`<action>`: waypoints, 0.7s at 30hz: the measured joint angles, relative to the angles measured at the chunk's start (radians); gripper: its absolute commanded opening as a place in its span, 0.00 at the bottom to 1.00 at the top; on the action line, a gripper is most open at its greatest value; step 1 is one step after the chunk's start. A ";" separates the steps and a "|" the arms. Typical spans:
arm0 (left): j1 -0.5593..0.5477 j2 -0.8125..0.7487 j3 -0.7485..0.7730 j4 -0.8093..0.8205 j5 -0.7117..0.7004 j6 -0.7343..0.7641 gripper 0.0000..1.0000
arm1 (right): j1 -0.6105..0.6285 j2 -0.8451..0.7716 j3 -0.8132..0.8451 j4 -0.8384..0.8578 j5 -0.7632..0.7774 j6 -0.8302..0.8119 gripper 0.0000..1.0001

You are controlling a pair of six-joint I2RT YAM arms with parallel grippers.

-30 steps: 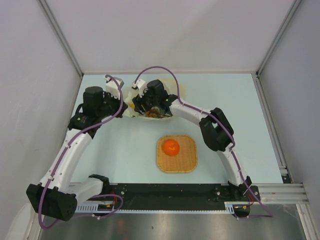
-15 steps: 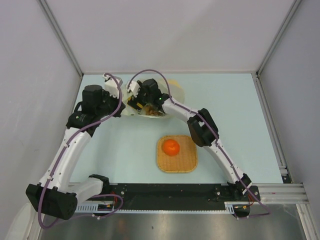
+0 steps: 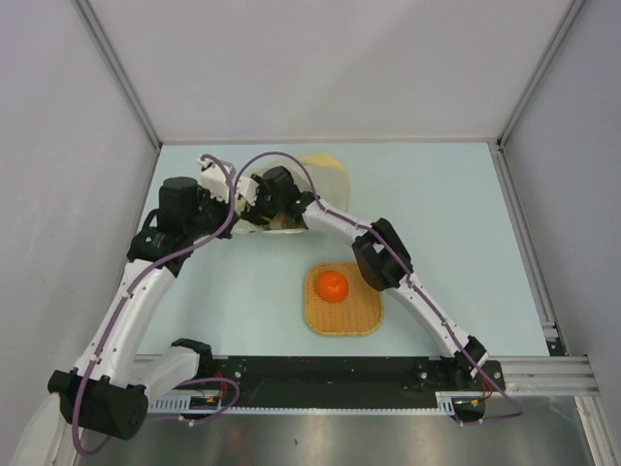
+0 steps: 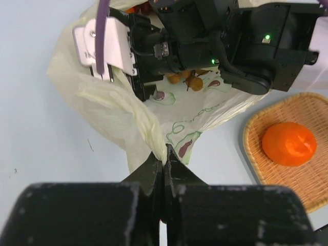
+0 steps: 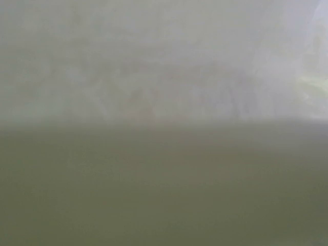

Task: Take the fake fruits out of the plastic bag
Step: Take out the fake fruit from the plastic bag.

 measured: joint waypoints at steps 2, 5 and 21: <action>0.000 -0.008 -0.020 0.003 0.002 0.000 0.00 | 0.000 -0.005 -0.005 -0.005 0.014 -0.005 0.55; 0.000 -0.018 -0.053 0.014 0.001 -0.001 0.00 | -0.003 -0.027 -0.023 -0.034 0.031 0.006 0.42; 0.000 -0.025 -0.233 0.192 -0.142 -0.058 0.00 | -0.037 -0.448 -0.335 -0.218 -0.081 0.216 0.36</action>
